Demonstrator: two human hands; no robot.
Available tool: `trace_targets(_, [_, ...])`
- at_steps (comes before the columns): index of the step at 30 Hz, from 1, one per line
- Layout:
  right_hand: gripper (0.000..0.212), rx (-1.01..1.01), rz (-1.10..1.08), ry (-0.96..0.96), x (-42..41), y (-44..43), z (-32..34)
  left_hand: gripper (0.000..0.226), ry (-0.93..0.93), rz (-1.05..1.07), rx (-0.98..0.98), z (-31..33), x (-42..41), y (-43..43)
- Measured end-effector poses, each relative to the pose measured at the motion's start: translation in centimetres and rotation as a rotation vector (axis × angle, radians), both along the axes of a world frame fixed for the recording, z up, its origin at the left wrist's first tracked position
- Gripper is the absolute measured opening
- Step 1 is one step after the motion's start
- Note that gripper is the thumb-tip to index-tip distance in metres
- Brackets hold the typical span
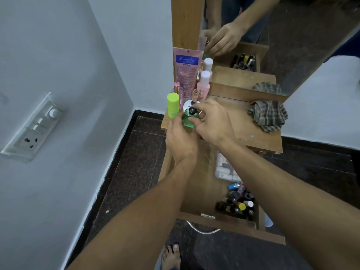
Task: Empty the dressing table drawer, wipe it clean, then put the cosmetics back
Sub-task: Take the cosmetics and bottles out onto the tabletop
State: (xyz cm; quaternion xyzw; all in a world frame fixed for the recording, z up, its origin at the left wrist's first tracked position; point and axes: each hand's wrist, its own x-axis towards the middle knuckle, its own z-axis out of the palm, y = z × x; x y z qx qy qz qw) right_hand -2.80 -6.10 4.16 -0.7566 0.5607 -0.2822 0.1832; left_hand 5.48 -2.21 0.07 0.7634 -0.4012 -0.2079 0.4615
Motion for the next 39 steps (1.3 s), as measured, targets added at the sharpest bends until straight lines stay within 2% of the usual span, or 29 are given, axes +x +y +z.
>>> trace_targets(11, [0.024, 0.042, 0.017, -0.011, 1.0, -2.6, -1.1, 0.045, -0.068, 0.017, 0.047, -0.7, 0.9, -1.1])
trace_targets(17, [0.049, 0.05, -0.045, -0.021, -0.5, -1.2, -1.1, 0.047, -0.083, -0.002, 0.046, -0.7, 1.0, -0.6])
trace_targets(19, [0.039, -0.02, -0.084, 0.025, -2.3, 0.9, -1.2, 0.05, -0.067, -0.019, 0.035, -0.8, 1.0, -0.1])
trace_targets(21, [0.018, -0.022, -0.094, 0.128, -5.0, 3.6, -1.7, 0.051, -0.029, -0.008, 0.019, -0.9, 1.1, 1.0])
trace_targets(22, [0.012, 0.042, -0.101, 0.194, -6.5, 4.8, -2.2, 0.047, -0.02, 0.003, -0.004, -1.1, 1.1, 1.7])
trace_targets(24, [0.016, 0.313, -0.143, 0.366, -9.1, 7.1, -3.2, 0.032, -0.009, 0.022, -0.028, -1.7, 0.9, 3.3])
trace_targets(25, [0.017, 0.456, -0.167, 0.46, -10.1, 8.0, -3.8, 0.025, 0.003, 0.015, -0.003, -2.0, 0.7, 4.2])
trace_targets(27, [0.02, 0.617, -0.218, 0.582, -11.1, 9.5, -4.4, 0.02, 0.012, -0.048, 0.086, -2.8, -0.1, 5.8])
trace_targets(31, [0.038, 0.763, -0.203, 0.649, -10.7, 10.6, -4.3, 0.023, -0.034, -0.216, 0.269, -3.7, -2.0, 8.6])
trace_targets(34, [0.047, 0.766, -0.206, 0.681, -10.1, 10.6, -4.2, 0.028, -0.055, -0.266, 0.351, -3.8, -3.0, 9.5])
trace_targets(39, [0.043, 0.757, -0.203, 0.756, -9.1, 10.1, -4.3, 0.024, -0.089, -0.294, 0.344, -3.5, -3.3, 9.4])
